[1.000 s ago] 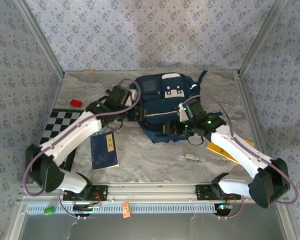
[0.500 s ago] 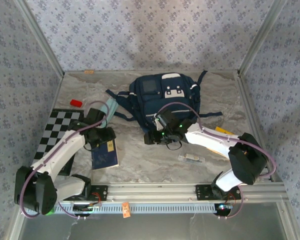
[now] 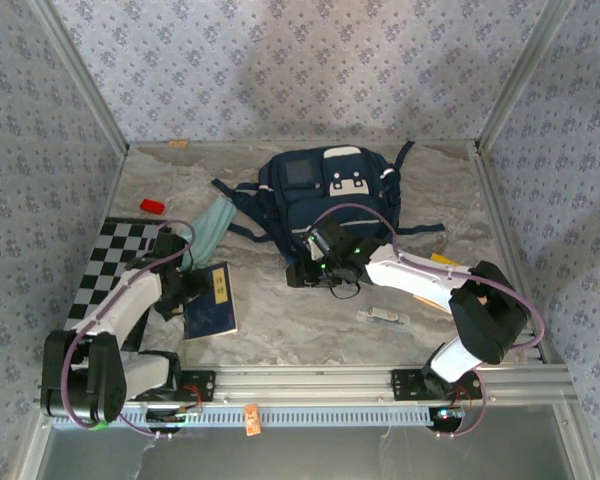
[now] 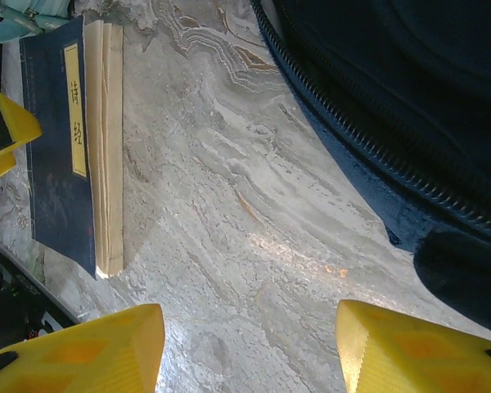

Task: Pack the student bag

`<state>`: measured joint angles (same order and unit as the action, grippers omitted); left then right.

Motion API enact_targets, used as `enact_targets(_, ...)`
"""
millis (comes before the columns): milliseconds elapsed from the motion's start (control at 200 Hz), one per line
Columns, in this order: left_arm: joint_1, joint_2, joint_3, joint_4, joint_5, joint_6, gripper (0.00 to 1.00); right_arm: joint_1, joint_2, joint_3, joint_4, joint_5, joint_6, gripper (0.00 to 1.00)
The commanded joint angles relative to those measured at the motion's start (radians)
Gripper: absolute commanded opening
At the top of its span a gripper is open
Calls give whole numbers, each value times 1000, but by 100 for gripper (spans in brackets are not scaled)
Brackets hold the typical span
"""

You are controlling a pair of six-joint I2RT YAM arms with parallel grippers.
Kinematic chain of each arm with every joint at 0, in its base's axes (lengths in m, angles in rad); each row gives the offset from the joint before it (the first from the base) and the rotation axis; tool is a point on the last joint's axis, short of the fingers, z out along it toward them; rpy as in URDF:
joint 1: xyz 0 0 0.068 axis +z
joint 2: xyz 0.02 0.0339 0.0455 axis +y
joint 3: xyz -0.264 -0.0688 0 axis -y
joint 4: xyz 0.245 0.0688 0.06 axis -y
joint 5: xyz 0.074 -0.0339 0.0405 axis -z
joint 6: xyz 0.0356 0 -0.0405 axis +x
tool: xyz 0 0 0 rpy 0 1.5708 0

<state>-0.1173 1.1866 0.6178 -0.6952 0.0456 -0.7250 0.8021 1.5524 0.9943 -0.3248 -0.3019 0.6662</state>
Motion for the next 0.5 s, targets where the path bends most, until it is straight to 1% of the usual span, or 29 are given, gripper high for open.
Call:
enact_targets(0, 8, 26, -13, 105, 97, 30, 88, -13, -2, 26, -25, 22, 0, 59)
enact_targets(60, 8, 42, -16, 123, 125, 35, 87, -18, -7, 23, -30, 23, -3, 59)
enact_targets(170, -6, 52, -25, 138, 160, 30, 82, -28, -14, 21, -42, 28, -10, 59)
enact_targets(340, -123, 20, -39, 193, 167, -37, 75, -39, -14, 23, -51, 35, -19, 59)
enact_targets(410, -173, 23, -35, 214, 163, -58, 75, -41, -7, 28, -50, 33, -20, 59)
enact_targets(495, -191, 23, -17, 193, 142, -62, 75, -39, 3, 36, -47, 29, -17, 59)
